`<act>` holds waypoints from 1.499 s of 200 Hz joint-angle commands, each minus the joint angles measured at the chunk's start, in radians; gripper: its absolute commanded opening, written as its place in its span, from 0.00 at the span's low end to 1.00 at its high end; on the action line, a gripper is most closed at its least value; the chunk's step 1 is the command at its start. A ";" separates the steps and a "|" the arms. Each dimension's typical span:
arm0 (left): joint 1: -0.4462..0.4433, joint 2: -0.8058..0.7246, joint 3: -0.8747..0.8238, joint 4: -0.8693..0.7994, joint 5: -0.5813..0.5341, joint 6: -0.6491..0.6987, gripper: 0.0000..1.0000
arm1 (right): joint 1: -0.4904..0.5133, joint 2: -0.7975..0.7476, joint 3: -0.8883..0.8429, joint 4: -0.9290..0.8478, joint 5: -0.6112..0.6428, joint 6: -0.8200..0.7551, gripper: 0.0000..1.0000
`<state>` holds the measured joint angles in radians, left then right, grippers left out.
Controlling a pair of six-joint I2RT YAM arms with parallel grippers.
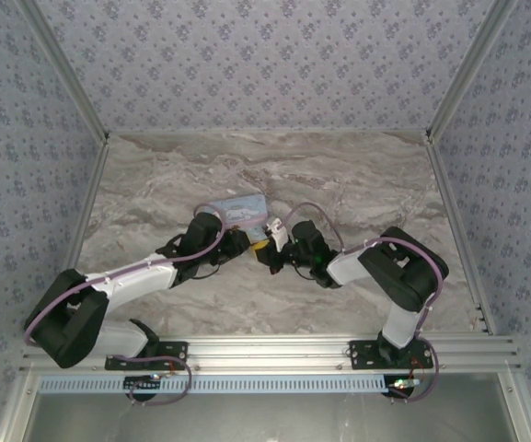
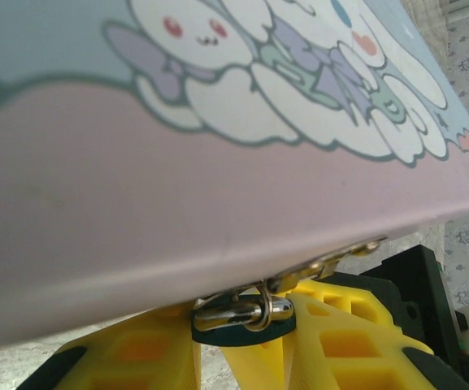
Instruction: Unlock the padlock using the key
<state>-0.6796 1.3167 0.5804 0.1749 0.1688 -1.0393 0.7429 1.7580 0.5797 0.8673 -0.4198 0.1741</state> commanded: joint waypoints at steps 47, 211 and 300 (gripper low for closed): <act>-0.011 0.021 0.045 0.013 0.104 0.048 0.27 | -0.037 -0.025 0.075 0.015 -0.049 -0.030 0.00; -0.010 0.110 0.043 0.078 0.107 0.038 0.27 | -0.023 -0.003 0.040 0.072 0.007 0.097 0.00; 0.000 0.209 0.021 0.168 0.080 0.016 0.31 | 0.019 0.059 -0.015 0.018 0.117 0.289 0.00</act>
<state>-0.6754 1.5074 0.6033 0.2844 0.2146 -1.0210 0.7456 1.8095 0.5743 0.8612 -0.3595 0.3798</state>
